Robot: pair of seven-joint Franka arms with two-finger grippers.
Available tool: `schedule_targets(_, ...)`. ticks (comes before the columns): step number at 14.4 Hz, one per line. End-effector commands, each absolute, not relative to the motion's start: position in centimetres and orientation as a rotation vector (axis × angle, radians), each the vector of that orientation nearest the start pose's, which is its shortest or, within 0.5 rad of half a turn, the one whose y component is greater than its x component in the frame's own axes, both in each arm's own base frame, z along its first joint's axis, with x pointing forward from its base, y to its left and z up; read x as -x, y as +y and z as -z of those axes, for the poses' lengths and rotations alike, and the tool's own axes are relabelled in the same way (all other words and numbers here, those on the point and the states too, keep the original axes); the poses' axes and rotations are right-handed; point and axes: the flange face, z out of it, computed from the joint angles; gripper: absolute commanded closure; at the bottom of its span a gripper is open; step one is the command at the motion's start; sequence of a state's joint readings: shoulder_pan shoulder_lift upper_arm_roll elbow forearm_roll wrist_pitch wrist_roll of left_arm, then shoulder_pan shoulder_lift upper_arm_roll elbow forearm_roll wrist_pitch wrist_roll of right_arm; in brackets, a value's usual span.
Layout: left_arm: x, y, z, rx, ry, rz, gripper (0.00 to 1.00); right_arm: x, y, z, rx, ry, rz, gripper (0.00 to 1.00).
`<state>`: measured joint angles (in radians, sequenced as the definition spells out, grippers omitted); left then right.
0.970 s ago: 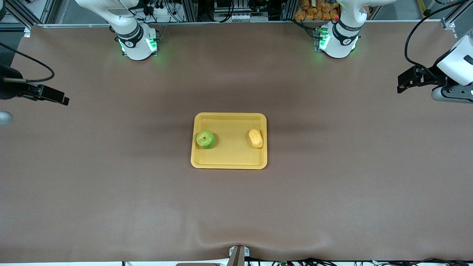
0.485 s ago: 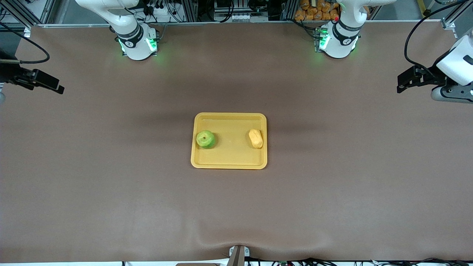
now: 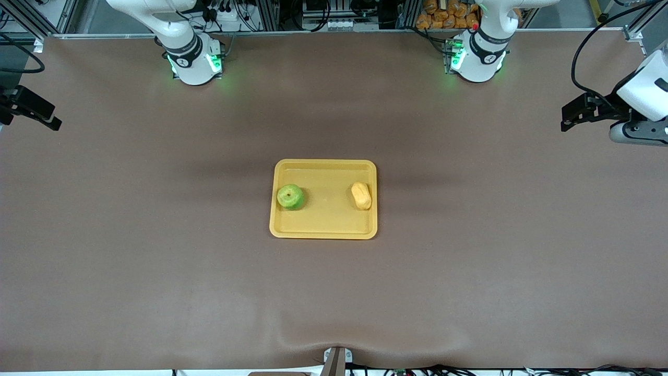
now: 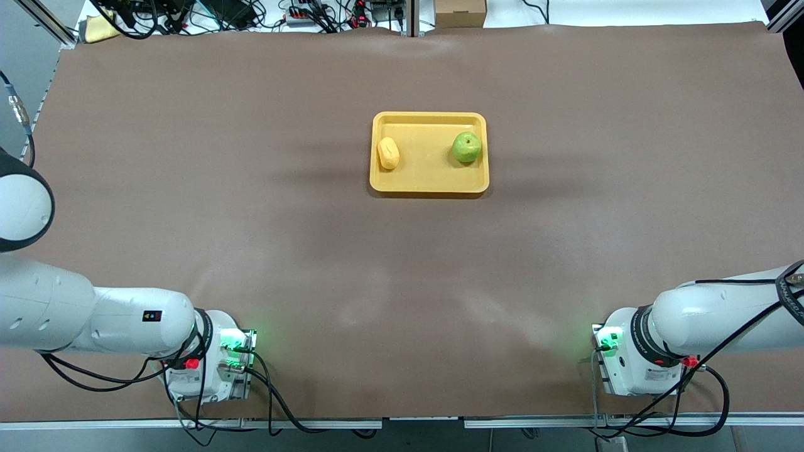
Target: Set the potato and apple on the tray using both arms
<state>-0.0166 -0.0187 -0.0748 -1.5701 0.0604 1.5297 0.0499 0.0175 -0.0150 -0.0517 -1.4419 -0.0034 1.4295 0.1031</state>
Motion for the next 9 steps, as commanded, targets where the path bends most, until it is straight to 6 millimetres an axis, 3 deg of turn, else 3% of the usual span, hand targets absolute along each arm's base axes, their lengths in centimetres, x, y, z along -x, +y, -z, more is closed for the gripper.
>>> schedule_targets(1, -54.19, -4.49, -63.49, 3.084, 0.191, -0.038, 0.0, -53.23, -2.13, -68.08, 3.155, 0.202, -0.043, 0.0)
schedule_targets(9, -54.33, -4.49, -63.24, 3.084, 0.194, -0.045, 0.0, -53.25, -1.22, -68.05, 3.129, 0.185, -0.041, 0.0)
